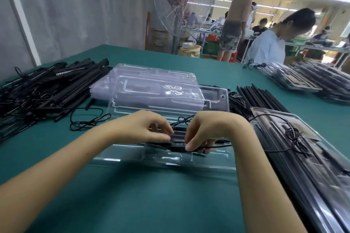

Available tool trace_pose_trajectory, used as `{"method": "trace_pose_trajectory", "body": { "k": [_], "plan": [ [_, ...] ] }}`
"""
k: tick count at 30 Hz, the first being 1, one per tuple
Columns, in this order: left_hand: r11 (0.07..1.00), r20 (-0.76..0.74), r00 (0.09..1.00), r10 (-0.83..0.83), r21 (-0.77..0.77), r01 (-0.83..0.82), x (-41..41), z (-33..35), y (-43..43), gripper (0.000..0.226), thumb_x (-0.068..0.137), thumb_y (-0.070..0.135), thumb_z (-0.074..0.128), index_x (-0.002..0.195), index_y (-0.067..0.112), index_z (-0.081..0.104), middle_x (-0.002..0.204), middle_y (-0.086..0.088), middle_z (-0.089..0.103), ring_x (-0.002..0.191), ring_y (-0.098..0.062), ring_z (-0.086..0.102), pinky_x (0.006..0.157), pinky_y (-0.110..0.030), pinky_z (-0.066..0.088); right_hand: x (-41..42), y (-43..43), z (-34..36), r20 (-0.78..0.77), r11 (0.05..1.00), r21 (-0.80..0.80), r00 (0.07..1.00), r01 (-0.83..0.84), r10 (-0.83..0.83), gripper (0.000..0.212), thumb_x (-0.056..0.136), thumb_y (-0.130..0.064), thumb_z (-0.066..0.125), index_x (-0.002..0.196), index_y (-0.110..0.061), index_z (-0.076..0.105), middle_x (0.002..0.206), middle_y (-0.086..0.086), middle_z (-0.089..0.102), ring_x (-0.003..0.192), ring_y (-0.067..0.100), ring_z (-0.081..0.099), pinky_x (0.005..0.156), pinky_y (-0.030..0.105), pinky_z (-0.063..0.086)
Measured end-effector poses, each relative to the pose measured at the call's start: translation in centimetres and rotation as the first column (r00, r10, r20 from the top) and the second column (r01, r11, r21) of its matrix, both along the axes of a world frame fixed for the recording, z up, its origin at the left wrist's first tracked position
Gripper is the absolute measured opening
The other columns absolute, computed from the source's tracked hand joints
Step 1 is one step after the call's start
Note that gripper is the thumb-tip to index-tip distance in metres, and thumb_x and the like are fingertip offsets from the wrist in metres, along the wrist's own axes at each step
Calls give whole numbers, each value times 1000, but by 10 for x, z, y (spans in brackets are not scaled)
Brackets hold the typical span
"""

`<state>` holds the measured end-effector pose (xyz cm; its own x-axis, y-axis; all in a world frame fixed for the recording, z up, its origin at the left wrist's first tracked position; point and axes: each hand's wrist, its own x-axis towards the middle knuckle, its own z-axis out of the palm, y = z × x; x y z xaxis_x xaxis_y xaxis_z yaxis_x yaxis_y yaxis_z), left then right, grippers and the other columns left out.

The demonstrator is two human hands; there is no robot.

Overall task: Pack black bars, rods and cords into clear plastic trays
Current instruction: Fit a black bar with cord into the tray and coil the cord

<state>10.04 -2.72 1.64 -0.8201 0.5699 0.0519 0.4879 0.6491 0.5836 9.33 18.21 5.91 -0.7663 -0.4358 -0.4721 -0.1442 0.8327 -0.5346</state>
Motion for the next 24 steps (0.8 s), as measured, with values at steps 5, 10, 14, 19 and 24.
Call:
{"method": "trace_pose_trajectory", "body": {
  "k": [5,10,14,19,24],
  "plan": [
    [997,-85,996,-32,-75,26,5,-21,-3,21,77,36,75,97,31,70,84,24,60,86,7,51,75,-11,41,-2,-16,-18,33,998,24,998,-56,55,17,75,-9,77,83,-8,62,64,3,63,53,13,61,56,24,55],
    [999,-164,986,14,-44,-21,7,-35,-5,20,76,30,76,95,30,71,85,14,51,81,8,45,67,-6,34,0,-33,-28,20,993,101,998,-54,53,27,73,-16,80,76,-9,54,64,6,59,54,15,57,50,22,53],
    [997,-177,981,77,14,-76,8,-33,-6,21,82,26,71,100,36,69,71,12,53,67,3,50,61,-8,37,3,-37,-24,23,1000,-1,1000,-1,1,27,76,-17,78,74,-3,54,50,5,60,47,17,60,45,22,51],
    [820,282,921,269,435,-373,14,-24,4,32,99,15,39,122,36,47,73,-3,70,59,-20,70,47,-25,51,11,-44,-12,125,808,-534,968,249,-216,34,79,-8,74,79,-8,40,51,9,58,46,21,62,47,27,54],
    [556,641,767,-28,647,-521,21,1,6,25,100,31,40,109,16,59,78,-10,67,72,-36,70,58,-40,57,13,-62,-7,16,607,-745,917,278,-400,43,81,-11,73,70,-15,32,61,19,56,55,30,68,64,46,57]
  ]
}}
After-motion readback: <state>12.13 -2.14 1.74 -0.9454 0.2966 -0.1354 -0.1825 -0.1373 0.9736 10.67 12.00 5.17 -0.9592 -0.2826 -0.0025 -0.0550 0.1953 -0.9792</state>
